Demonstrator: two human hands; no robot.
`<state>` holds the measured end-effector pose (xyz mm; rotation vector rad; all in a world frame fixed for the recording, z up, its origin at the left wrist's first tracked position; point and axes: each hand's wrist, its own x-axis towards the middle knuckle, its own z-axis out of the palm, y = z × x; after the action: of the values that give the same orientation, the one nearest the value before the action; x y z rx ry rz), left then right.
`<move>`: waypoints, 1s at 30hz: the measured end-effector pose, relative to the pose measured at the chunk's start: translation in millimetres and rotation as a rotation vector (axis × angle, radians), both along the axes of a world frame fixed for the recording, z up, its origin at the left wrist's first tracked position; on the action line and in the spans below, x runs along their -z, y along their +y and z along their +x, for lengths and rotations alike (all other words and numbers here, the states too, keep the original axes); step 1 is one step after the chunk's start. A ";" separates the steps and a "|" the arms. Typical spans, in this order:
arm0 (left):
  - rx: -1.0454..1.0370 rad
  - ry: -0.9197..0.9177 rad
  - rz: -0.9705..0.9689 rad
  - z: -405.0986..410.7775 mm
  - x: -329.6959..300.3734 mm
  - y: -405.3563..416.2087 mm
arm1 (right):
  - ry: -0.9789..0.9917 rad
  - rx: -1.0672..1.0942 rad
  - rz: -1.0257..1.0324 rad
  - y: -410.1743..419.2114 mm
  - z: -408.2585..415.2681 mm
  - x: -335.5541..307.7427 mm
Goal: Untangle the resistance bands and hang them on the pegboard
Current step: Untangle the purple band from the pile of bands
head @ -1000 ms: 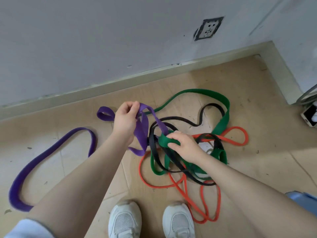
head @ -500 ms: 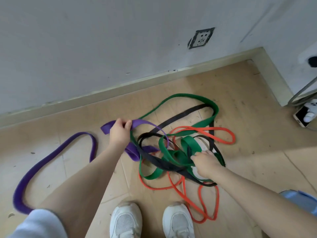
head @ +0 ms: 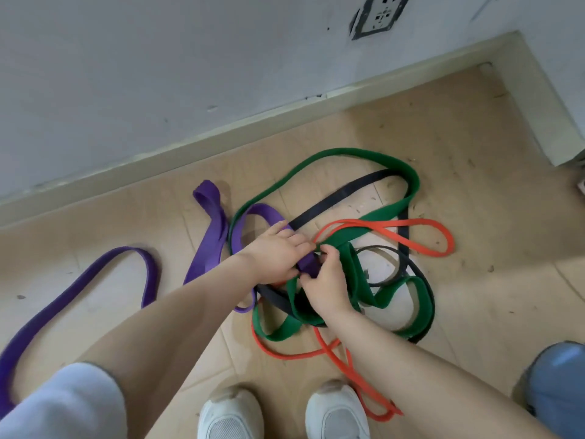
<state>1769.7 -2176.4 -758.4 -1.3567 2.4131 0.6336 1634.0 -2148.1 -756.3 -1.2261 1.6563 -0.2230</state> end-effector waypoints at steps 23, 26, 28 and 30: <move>-0.906 0.839 0.042 34.6 -45.5 17.7 | 0.569 -1.142 -0.302 -2.6 -40.3 -22.6; -0.865 0.664 -0.117 36.5 -55.3 34.7 | -0.012 -0.138 -0.092 -17.9 0.1 -43.8; -0.907 0.599 -0.324 48.5 -57.8 50.8 | -0.466 0.289 0.159 -21.1 17.0 -63.8; -0.868 0.469 -0.457 61.4 -55.2 68.8 | -0.578 0.008 0.372 -22.9 14.5 -77.6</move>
<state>1831.1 -2107.6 -703.2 -2.7731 2.2847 0.6564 1648.5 -2171.0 -678.7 -0.7763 1.1332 -0.2340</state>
